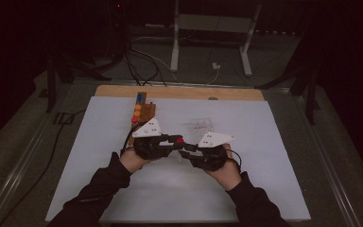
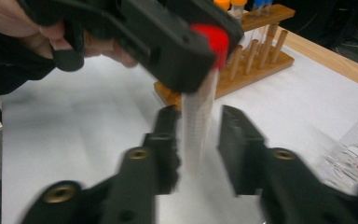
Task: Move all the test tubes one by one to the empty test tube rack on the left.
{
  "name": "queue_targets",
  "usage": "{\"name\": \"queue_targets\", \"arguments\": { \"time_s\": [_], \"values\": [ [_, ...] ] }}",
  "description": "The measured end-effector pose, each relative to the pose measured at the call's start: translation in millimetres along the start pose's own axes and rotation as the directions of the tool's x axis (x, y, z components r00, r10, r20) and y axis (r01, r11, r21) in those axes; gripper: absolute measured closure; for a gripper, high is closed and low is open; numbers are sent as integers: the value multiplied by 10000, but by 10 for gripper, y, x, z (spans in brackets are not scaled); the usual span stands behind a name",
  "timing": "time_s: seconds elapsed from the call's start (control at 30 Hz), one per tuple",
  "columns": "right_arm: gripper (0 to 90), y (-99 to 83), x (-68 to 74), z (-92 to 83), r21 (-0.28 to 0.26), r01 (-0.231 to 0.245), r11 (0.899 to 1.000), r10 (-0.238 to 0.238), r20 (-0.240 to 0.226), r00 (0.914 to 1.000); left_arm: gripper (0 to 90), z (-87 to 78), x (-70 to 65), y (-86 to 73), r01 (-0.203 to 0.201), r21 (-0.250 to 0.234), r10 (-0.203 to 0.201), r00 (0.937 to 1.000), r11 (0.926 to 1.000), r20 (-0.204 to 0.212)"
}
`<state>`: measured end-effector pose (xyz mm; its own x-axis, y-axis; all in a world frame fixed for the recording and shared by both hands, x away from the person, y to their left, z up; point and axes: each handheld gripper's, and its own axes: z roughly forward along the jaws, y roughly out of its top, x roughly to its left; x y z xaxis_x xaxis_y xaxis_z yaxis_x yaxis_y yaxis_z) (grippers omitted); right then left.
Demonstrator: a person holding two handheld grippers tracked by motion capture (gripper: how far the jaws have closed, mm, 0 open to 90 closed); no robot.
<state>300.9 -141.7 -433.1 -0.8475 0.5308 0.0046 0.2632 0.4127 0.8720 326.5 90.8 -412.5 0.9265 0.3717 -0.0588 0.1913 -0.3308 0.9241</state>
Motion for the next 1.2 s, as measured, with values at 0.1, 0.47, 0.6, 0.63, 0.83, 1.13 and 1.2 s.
{"name": "queue_targets", "arguments": {
  "time_s": [0.1,0.47,0.6,0.63,0.83,1.13,1.2],
  "values": [
    [547,6,-25,-33,-127,-88,9999,87,-45,10000,716,-57,17,39,-32,-45,31,9999,10000,-167],
    [0,-10,-83,-112,-187,-860,9961,864,188,9961,717,-357,111,184,-201,-330,171,9957,9993,-906],
    [0,-25,-116,-148,-374,-988,9944,992,89,9950,717,-508,174,207,-211,-465,149,9912,9987,-1317],
    [0,-25,-125,-160,-481,-1061,9932,1065,54,9943,717,-547,196,209,-153,-505,81,9903,9986,-1385],
    [0,-15,-152,-199,-597,-1081,9923,1092,151,9939,717,-768,300,190,-65,-530,-42,9801,9986,-1983],
    [0,19,-142,-209,-717,-1047,9919,1046,-42,9945,717,-1009,447,116,124,-557,-281,9559,9984,-2922],
    [0,24,-142,-205,-710,-1041,9920,1038,-80,9946,717,-1063,489,89,209,-584,-382,9485,9981,-3145]
  ]
}}
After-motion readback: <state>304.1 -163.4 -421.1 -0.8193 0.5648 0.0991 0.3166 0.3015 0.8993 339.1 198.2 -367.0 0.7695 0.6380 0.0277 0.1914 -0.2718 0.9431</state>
